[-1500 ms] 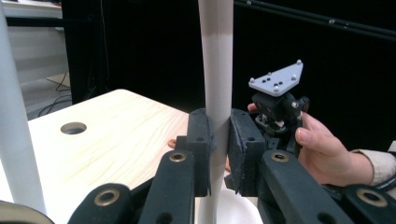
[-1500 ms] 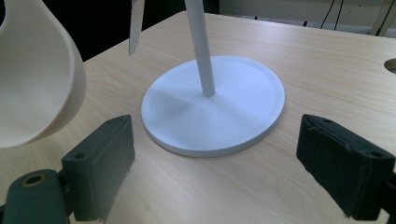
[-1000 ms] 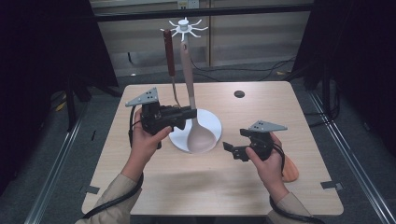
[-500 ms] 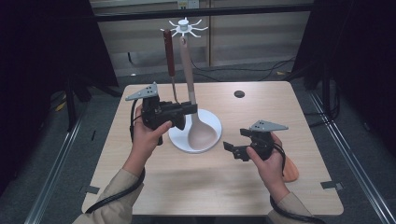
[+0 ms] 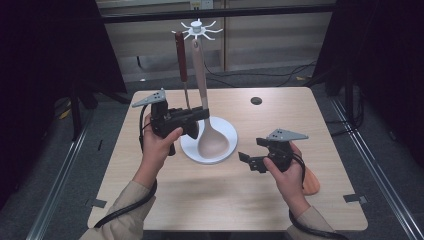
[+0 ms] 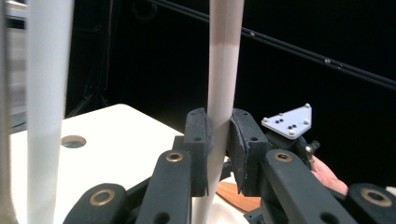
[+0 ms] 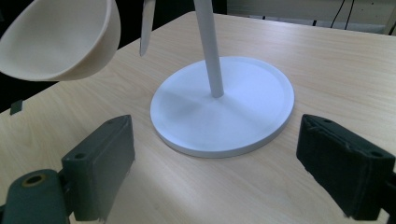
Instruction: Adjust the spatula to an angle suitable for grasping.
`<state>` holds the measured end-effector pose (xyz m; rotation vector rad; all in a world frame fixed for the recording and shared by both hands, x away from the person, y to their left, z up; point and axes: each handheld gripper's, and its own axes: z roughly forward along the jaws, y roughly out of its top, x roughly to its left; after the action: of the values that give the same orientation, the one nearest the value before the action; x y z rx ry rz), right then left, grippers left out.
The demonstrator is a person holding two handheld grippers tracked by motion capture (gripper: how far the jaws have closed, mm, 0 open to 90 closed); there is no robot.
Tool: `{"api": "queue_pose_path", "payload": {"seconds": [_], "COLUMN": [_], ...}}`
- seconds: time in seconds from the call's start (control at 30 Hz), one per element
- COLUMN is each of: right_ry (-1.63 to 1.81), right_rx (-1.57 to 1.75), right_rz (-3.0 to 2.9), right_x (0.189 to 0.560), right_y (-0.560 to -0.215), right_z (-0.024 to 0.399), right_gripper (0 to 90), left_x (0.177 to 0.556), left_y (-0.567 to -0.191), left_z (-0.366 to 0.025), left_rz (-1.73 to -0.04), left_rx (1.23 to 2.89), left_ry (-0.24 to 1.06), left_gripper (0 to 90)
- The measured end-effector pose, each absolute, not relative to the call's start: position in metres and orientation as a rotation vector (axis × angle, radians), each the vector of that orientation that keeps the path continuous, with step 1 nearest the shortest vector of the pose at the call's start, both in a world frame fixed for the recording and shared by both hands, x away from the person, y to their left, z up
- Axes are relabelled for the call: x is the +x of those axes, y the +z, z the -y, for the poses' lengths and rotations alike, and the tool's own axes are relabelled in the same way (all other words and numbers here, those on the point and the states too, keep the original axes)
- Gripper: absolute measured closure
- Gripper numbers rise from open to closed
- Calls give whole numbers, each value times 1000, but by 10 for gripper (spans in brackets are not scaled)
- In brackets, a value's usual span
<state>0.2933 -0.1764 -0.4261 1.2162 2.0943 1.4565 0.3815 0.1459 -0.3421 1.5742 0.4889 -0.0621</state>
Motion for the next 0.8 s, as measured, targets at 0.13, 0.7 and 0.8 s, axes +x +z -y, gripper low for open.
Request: {"api": "queue_pose_path", "payload": {"seconds": [0.13, 0.7, 0.8], "right_ry": [1463, 1469, 1468], "right_rx": [1208, 1196, 1190], "right_rz": [-2099, -2105, -2107], "right_x": [293, 292, 292], "right_y": [-426, -425, -425], "right_z": [176, 174, 174], "right_gripper": [112, 112, 112], "left_x": [382, 381, 380], "left_y": [-344, -353, -352], "left_z": [-148, -153, -152], "left_rz": [-501, -575, -570], "left_rx": [1559, 1480, 1475], "left_ry": [-56, -5, 14], "left_gripper": [774, 741, 739]}}
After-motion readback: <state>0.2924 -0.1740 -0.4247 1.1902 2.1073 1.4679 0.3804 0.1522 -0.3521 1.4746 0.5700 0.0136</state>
